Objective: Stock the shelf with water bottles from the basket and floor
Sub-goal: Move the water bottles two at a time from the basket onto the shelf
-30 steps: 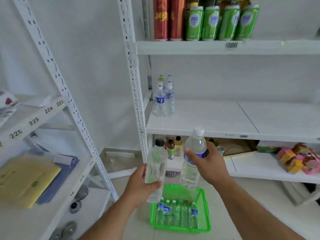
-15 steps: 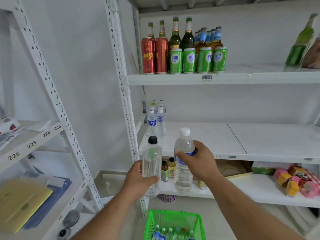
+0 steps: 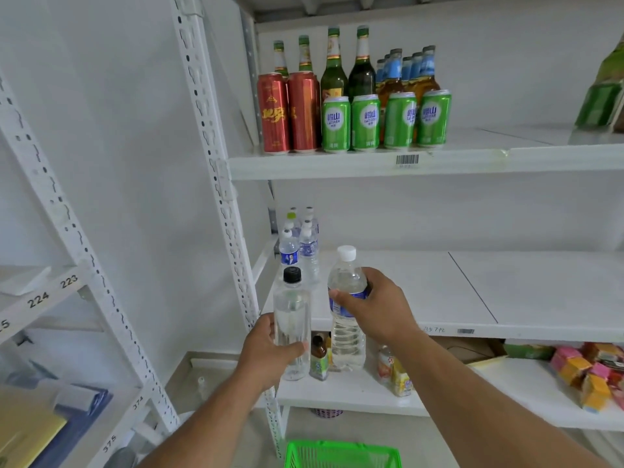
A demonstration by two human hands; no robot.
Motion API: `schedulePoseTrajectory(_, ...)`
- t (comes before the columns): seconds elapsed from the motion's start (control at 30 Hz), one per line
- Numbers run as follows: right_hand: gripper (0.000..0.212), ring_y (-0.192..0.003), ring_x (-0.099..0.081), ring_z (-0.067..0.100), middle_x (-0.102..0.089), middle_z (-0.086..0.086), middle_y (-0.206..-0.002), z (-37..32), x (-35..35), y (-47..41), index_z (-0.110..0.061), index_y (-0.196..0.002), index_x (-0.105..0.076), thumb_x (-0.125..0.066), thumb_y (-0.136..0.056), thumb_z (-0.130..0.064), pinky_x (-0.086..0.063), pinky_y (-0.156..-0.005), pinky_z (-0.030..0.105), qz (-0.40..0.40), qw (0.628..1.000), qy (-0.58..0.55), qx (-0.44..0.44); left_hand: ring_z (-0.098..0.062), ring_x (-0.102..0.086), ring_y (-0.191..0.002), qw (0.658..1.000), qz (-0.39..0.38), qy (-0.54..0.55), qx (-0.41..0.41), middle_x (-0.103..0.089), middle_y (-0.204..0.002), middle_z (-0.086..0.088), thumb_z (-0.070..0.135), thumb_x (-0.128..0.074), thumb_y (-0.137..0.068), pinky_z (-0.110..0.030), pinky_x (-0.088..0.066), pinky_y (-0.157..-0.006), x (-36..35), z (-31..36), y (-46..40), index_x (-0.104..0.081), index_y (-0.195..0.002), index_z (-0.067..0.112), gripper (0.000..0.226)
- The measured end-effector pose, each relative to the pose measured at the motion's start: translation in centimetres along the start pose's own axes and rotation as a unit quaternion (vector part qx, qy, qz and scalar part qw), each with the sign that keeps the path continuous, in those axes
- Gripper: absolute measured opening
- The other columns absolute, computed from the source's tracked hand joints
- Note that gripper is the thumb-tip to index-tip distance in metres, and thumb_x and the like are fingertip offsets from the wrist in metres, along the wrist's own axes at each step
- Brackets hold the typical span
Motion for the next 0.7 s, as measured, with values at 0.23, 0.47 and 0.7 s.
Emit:
schedulePoseTrajectory(0.23, 0.037, -0.084, -0.062, -0.001, -0.066, -0.020, -0.094, 2.1, -4.6, -7.1, -0.038, -0.105, -0.060, -0.074, -0.074, -0.053, -0.050, -0.070, 0.023, -0.002, 0.999, 0.018, -0.040, -0.011, -0.063, -0.103, 1.000, -0.020, 0.003, 0.003, -0.065, -0.109, 0.013, 0.024, -0.089, -0.064, -0.033, -0.054, -0.089, 0.5, -2.3, -9.8, -0.052, -0.118, 0.033, 0.066)
schedulePoseTrajectory(0.47, 0.033, -0.076, -0.058, -0.010, -0.064, -0.020, -0.087, 4.5, -9.6, -13.1, -0.036, -0.101, -0.059, -0.077, -0.074, -0.045, -0.038, -0.056, 0.010, -0.003, 0.997, 0.022, -0.078, -0.011, -0.061, -0.103, 0.999, -0.027, -0.002, 0.016, -0.063, -0.110, 0.011, 0.025, -0.088, -0.064, -0.034, -0.052, -0.089, 0.2, -5.1, -17.8, -0.052, -0.121, 0.030, 0.068)
schedulePoseTrajectory(0.7, 0.037, -0.076, -0.060, -0.001, -0.065, -0.015, -0.090, 7.2, -13.0, -18.4, -0.034, -0.104, -0.058, -0.078, -0.074, -0.040, -0.039, -0.050, 0.009, -0.017, 0.994, 0.018, -0.108, -0.003, -0.057, -0.104, 0.999, -0.029, 0.001, 0.022, -0.061, -0.110, 0.017, 0.029, -0.088, -0.063, -0.025, -0.049, -0.082, -1.3, -7.2, -23.2, -0.051, -0.116, 0.038, 0.065)
Point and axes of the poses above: each hand's wrist, its own y-axis away from the middle knuckle, its own x-axis out of the back of the hand, z = x × y, the point moved 6 cm from there along -y, towards the middle knuckle
